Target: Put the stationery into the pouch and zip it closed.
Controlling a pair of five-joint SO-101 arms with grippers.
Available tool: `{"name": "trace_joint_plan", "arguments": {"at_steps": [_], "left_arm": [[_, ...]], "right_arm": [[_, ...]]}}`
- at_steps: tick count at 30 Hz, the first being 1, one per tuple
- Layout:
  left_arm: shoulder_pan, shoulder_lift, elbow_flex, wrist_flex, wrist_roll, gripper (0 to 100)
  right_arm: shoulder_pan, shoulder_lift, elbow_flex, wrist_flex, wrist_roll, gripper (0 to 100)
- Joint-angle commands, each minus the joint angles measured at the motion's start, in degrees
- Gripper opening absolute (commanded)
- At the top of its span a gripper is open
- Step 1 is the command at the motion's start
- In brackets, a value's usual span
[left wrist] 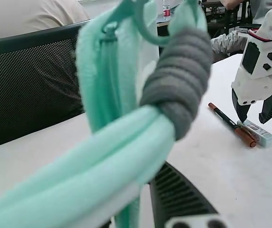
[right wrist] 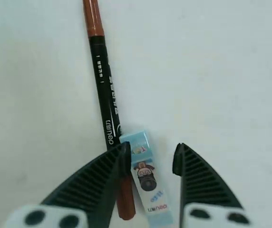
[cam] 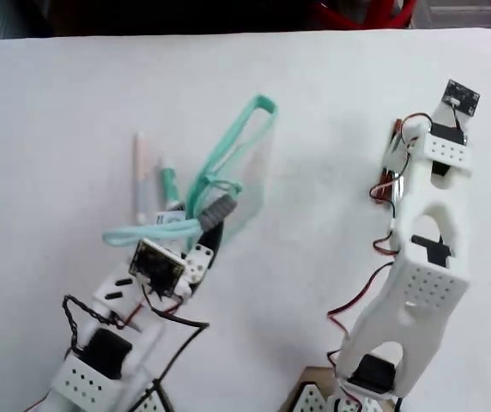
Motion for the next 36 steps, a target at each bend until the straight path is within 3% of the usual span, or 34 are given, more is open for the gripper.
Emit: {"name": "trace_joint_plan", "arguments": {"at_steps": [1,23,29,36], "left_arm": [[-0.22,0.22,-0.26,-0.26,0.62,9],[-0.22,0.22,-0.35,-0.53,0.26,5],[-0.22,0.22,-0.26,-0.53,0.26,5],[-0.22,0.22,-0.26,-0.53,0.26,5]], "right_arm": [[0.4,0.04,-3.25,0.66,-0.44,15.3],[-1.89,9.63,-14.42,7.43,4.4,15.1],[-1.71,9.63,-14.42,7.43,4.48,1.2],[-1.54,9.45,-14.42,7.43,4.48,1.7]]}}
